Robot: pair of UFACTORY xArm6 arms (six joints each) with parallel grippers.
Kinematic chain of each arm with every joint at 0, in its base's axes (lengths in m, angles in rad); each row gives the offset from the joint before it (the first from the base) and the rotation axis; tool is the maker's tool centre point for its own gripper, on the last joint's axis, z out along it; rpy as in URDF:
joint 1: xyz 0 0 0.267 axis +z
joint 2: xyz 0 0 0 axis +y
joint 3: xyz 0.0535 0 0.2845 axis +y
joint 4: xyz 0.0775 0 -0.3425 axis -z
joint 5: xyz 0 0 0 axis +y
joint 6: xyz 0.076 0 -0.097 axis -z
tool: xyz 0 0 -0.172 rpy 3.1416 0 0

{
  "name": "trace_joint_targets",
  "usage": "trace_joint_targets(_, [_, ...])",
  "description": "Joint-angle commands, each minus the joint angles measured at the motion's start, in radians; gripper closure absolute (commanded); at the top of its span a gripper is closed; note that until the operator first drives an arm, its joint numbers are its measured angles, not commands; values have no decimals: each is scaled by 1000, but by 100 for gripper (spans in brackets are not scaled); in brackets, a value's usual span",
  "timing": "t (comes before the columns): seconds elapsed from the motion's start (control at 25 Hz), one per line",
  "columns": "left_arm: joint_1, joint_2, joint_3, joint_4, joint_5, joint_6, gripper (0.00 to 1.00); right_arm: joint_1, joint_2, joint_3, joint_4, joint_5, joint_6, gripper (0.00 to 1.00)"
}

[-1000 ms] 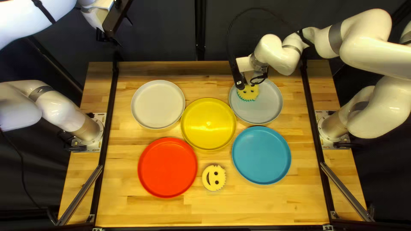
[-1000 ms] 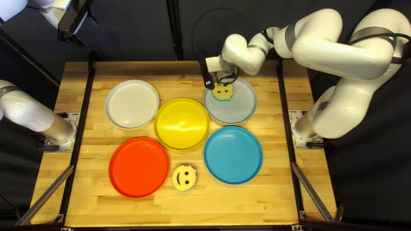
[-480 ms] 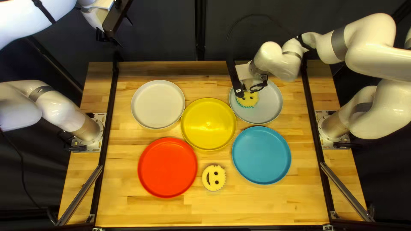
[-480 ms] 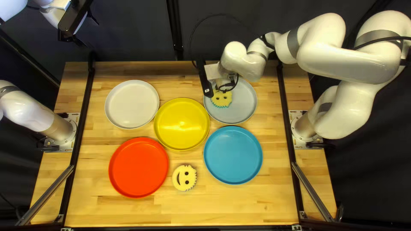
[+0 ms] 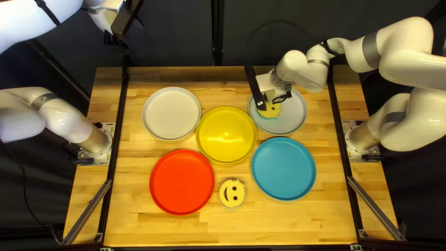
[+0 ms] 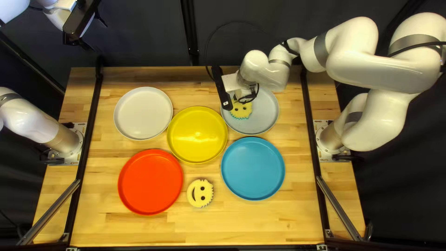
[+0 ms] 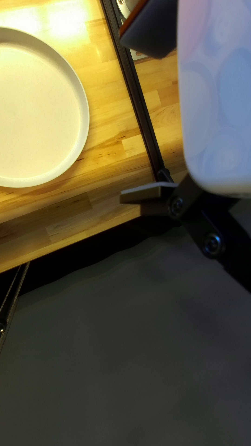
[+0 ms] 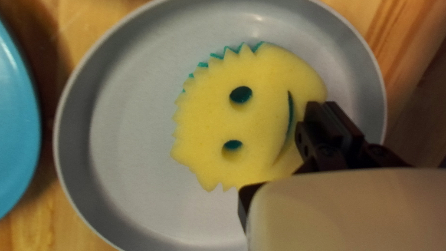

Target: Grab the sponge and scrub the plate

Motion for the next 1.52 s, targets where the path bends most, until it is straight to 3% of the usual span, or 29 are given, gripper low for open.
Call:
trace_joint_targets(0.04, [0, 0, 0, 0, 0, 0, 0, -31, 4, -10, 27, 1, -37, 100])
trace_joint_targets(0.24, [0, 0, 0, 0, 0, 0, 0, -31, -32, 16, 23, 8, -20, 100])
trace_joint_targets(0.6, [0, 0, 0, 0, 0, 0, 0, 117, -118, 127, -103, -31, 199, 100])
trace_joint_targets(0.84, [0, 0, 0, 0, 0, 0, 0, 163, -106, 132, -149, -50, 257, 100])
trace_joint_targets(1.52, [0, 0, 0, 0, 0, 0, 0, -88, -58, 42, 70, -10, -149, 100])
